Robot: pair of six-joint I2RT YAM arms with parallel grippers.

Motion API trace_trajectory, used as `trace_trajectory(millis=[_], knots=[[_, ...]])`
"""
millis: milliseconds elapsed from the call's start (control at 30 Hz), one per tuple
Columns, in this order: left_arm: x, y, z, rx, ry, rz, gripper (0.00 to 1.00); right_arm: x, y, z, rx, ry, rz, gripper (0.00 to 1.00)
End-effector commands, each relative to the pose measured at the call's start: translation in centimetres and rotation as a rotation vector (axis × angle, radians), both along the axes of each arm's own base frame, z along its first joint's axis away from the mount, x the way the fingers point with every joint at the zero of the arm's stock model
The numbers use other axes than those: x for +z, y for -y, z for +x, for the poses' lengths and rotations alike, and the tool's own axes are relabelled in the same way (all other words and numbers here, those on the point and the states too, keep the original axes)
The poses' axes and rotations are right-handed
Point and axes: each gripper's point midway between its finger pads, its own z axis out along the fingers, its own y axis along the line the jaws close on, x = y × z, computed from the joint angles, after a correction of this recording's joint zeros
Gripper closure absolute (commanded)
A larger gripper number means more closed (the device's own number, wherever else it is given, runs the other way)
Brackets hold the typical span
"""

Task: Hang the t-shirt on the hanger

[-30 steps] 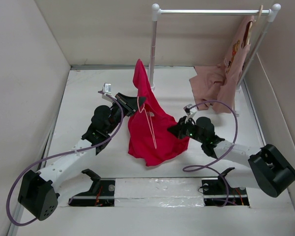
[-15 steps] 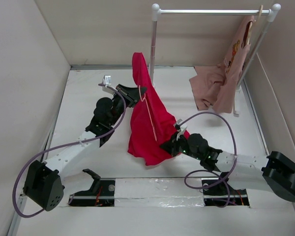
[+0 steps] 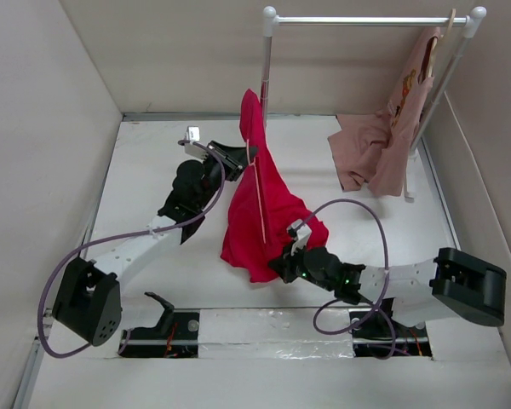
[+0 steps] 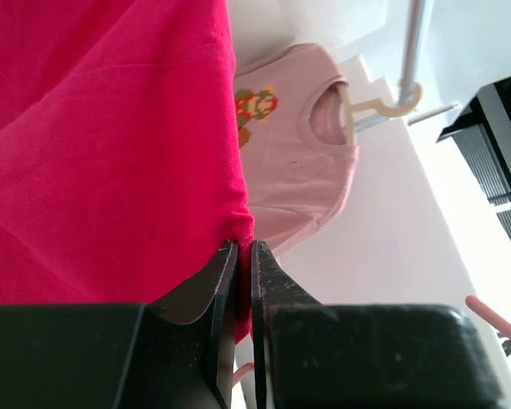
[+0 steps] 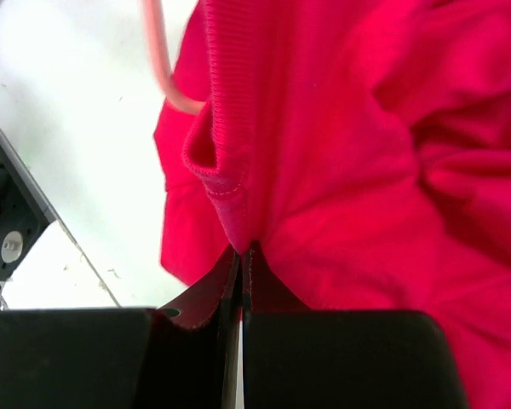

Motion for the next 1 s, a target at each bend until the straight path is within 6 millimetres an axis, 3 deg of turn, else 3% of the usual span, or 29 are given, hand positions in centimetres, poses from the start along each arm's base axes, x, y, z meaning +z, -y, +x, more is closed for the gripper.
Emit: trace_trajectory(millis=[0, 167, 333, 533, 667, 800, 933, 967], knots=[[11.4, -2.5, -0.1, 0.064, 0.277, -0.249, 1.00, -3.2, -0.2, -2.1, 0.010, -0.062, -0.103, 1.00], [12.2, -1.8, -0.3, 0.001, 0.273, -0.280, 1.00, -4.4, 0.2, -1.8, -0.068, -0.067, -0.168, 1.00], [12.6, -2.6, -0.1, -0.028, 0.251, -0.319, 1.00, -4.9, 1.0, -0.4, -0.161, -0.045, -0.225, 1.00], [13.2, -1.6, -0.3, -0.115, 0.202, -0.361, 1.00, -6.4, 0.3, 0.3, -0.189, -0.039, -0.289, 1.00], [12.7, -1.8, 0.3, -0.087, 0.182, -0.364, 1.00, -5.8, 0.0, 1.2, -0.221, -0.004, -0.315, 1.00], [11.6, -3.8, 0.9, 0.038, 0.211, -0.370, 1.00, -4.0, -1.2, -0.8, -0.167, 0.034, -0.266, 1.00], [9.9, -3.9, 1.9, 0.052, 0.195, -0.407, 1.00, -3.2, -2.2, -2.7, -0.079, 0.017, -0.204, 1.00], [10.6, -4.0, 1.6, 0.043, 0.227, -0.433, 1.00, -3.0, -2.6, -3.4, -0.057, 0.018, -0.192, 1.00]])
